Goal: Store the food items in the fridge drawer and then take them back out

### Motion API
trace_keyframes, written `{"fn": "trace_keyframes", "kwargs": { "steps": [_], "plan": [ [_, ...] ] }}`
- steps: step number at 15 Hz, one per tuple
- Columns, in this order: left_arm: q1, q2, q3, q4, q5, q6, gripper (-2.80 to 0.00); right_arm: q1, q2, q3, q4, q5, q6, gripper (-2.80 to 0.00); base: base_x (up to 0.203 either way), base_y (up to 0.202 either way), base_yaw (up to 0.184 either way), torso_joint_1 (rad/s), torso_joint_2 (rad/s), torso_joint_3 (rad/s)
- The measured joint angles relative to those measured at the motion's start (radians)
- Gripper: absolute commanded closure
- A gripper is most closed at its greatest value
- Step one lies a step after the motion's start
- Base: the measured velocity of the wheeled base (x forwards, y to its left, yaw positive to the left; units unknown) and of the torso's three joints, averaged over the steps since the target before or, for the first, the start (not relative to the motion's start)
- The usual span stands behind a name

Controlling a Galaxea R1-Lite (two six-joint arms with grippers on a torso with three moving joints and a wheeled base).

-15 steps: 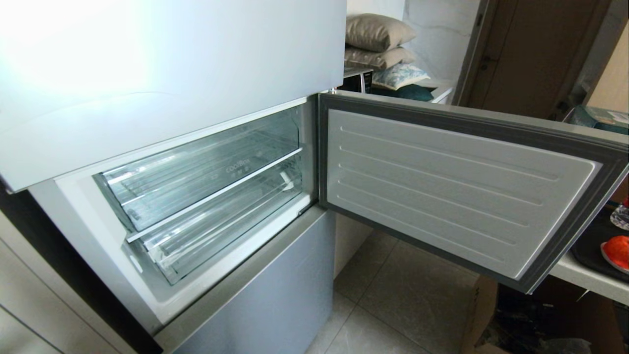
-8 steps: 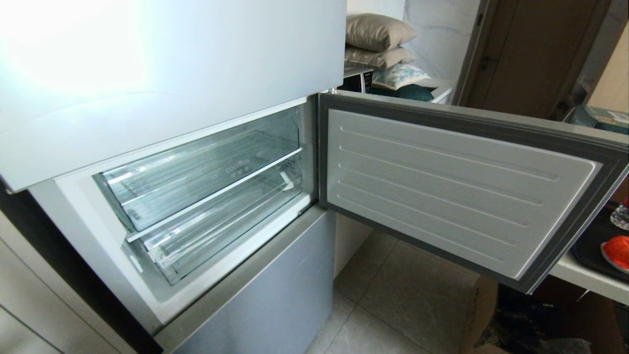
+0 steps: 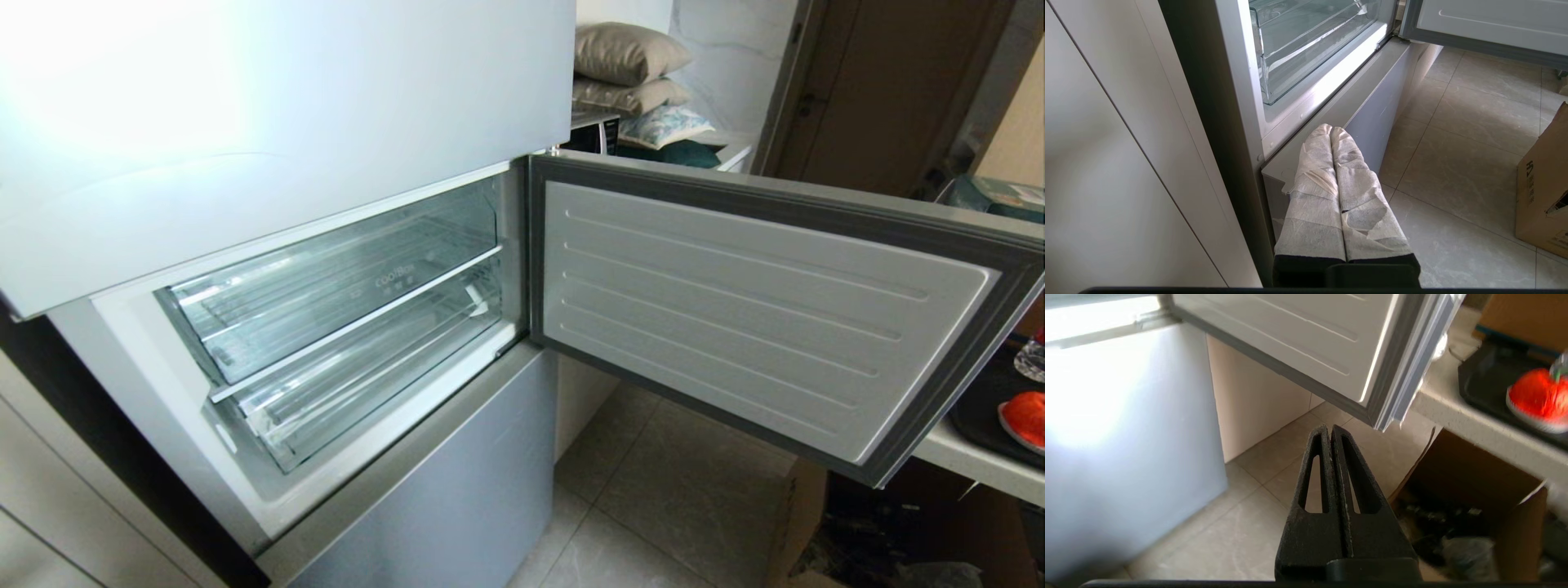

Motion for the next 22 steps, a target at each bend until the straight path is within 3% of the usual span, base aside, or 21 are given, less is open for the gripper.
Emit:
{"fn": "trace_keyframes", "kwargs": {
  "steps": [9, 15, 22],
  "plan": [
    [0.0, 0.0, 0.0, 0.0, 0.0, 0.0, 0.0, 0.0, 0.0, 0.0, -0.004, -0.032, 0.046, 0.0, 0.0, 0.0, 0.0, 0.0, 0.0, 0.0],
    [0.0, 0.0, 0.0, 0.0, 0.0, 0.0, 0.0, 0.0, 0.0, 0.0, -0.005, -0.035, 0.049, 0.0, -0.166, 0.0, 0.0, 0.003, 0.0, 0.003],
    [0.0, 0.0, 0.0, 0.0, 0.0, 0.0, 0.0, -0.001, 0.02, -0.058, 0.01, -0.041, 0.076, 0.0, -0.008, 0.0, 0.0, -0.001, 0.0, 0.0]
  ]
}}
